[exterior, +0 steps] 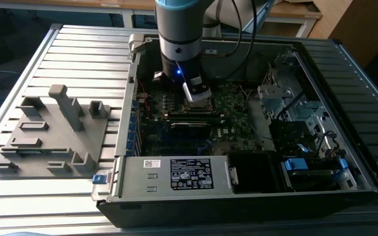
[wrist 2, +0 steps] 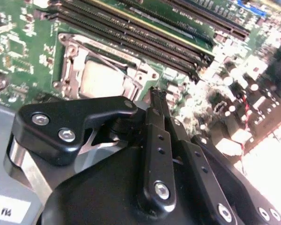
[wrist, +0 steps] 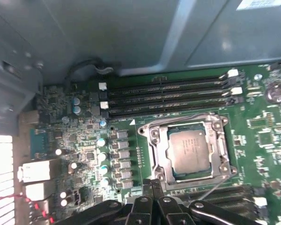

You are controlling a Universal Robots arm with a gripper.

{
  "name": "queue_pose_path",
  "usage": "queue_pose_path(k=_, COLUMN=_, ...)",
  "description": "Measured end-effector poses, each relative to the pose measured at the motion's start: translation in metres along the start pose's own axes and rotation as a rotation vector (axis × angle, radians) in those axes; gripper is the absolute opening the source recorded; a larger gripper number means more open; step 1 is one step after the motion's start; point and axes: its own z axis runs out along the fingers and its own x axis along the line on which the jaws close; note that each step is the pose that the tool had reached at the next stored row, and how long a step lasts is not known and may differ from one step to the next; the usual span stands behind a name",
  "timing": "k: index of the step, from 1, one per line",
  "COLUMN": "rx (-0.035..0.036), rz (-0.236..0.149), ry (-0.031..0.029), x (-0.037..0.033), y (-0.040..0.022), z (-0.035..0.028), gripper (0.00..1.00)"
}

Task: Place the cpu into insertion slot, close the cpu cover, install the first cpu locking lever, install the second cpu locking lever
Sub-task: 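Install the second cpu locking lever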

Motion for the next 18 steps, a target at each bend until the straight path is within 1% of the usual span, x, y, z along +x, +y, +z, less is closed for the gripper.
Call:
queue_pose_path(k=3, rx=-0.0001, rz=0.000, ry=0.0000, x=-0.0003, y=0.0014, z=-0.0084, gripper=0.10)
queue_pose_path(k=5, rx=-0.0002, rz=0.000, ry=-0.0001, x=-0.0005, y=0.0021, z=-0.0126, gripper=0.10)
queue_pose_path(k=6, rx=0.0001, rz=0.000, ry=0.0001, x=-0.0006, y=0.0023, z=-0.0137, gripper=0.10)
queue_pose_path(k=10, rx=0.0005, rz=0.000, ry=-0.0001, x=-0.0010, y=0.0026, z=-0.0155, gripper=0.10)
queue_pose_path(k=12, rx=0.0024, rz=0.000, ry=-0.0005, x=-0.0022, y=0.0029, z=-0.0160, gripper=0.10)
queue_pose_path(k=14, rx=0.0042, rz=0.001, ry=-0.0007, x=-0.0046, y=0.0032, z=-0.0160, gripper=0.10)
queue_pose_path(k=18, rx=0.0067, rz=0.003, ry=0.0004, x=-0.0122, y=0.0042, z=-0.0156, gripper=0.10)
